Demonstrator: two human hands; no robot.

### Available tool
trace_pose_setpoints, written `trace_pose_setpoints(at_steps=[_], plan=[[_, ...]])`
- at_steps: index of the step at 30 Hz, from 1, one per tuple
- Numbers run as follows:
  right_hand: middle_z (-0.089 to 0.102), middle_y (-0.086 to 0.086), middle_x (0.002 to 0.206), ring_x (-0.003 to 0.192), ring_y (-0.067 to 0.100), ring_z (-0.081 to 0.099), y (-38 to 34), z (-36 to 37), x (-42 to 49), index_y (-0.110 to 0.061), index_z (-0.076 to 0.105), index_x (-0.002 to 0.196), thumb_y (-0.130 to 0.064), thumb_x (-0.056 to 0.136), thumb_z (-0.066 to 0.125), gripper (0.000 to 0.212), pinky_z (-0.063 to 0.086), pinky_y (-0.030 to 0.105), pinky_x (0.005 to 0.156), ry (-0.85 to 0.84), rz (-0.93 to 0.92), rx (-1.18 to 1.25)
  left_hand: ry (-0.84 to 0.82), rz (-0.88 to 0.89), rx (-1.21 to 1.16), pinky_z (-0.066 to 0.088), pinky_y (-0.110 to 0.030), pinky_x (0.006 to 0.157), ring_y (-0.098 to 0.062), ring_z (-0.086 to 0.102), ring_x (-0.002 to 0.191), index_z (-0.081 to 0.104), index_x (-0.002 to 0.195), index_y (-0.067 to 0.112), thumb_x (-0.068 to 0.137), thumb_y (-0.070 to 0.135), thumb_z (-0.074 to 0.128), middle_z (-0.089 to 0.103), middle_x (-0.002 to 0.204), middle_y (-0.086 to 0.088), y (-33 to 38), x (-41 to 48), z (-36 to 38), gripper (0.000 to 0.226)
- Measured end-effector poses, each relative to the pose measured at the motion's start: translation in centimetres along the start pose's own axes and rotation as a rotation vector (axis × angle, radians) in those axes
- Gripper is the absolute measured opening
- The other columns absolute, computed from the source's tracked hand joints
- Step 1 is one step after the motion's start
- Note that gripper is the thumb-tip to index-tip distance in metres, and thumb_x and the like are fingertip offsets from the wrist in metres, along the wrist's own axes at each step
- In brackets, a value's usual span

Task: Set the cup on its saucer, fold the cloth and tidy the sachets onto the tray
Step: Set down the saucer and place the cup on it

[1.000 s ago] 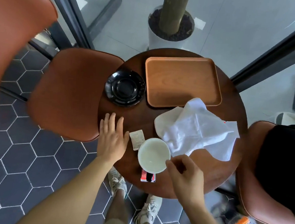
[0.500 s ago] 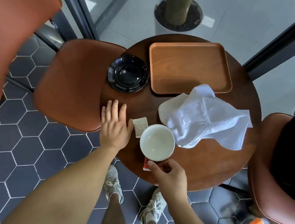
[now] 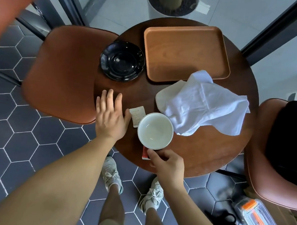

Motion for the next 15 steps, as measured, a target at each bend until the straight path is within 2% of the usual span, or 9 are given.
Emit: trace_pose_setpoints(at_steps=[3, 8, 15], plan=[[0.073, -0.007, 0.067, 0.066, 0.014, 0.071, 0.0, 0.0, 0.1, -0.021, 0.075, 0.067, -0.034, 0.077, 0.083, 0.018, 0.060, 0.035, 0.065, 0.005, -0.005, -0.003, 0.006, -0.002, -0.002, 0.017, -0.056, 0.121, -0.041, 0.022, 0.147, 0.037, 0.144, 0.010, 0.094, 0.042, 0.048, 0.032, 0.154, -0.020, 0.0, 0.0, -0.1, 0.060], [0.069, -0.004, 0.058, 0.052, 0.002, 0.061, -0.4, -0.2, -0.2, -0.015, 0.075, 0.067, -0.029, 0.078, 0.082, 0.019, 0.046, 0.013, 0.050, -0.004, -0.011, 0.080, 0.010, -0.004, -0.011, 0.017, -0.056, 0.121, -0.041, 0.023, 0.147, 0.037, 0.144, 0.010, 0.095, 0.043, 0.047, 0.032, 0.154, -0.020, 0.0, 0.0, -0.1, 0.060], [0.069, 0.001, 0.058, 0.054, 0.009, 0.059, -2.0, -0.1, -0.8, -0.014, 0.076, 0.065, -0.026, 0.081, 0.081, 0.021, 0.049, 0.020, 0.055, -0.082, -0.010, 0.185, 0.017, -0.019, -0.031, 0.016, -0.055, 0.122, -0.039, 0.022, 0.148, 0.038, 0.143, 0.012, 0.094, 0.042, 0.045, 0.033, 0.155, -0.019, 0.0, 0.0, -0.3, 0.058]])
Point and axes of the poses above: each hand's wrist, its own x-axis towards the middle knuckle, its own z-axis out of the palm, y = z × x, the point moved 6 cm from there along x, towards the middle knuckle
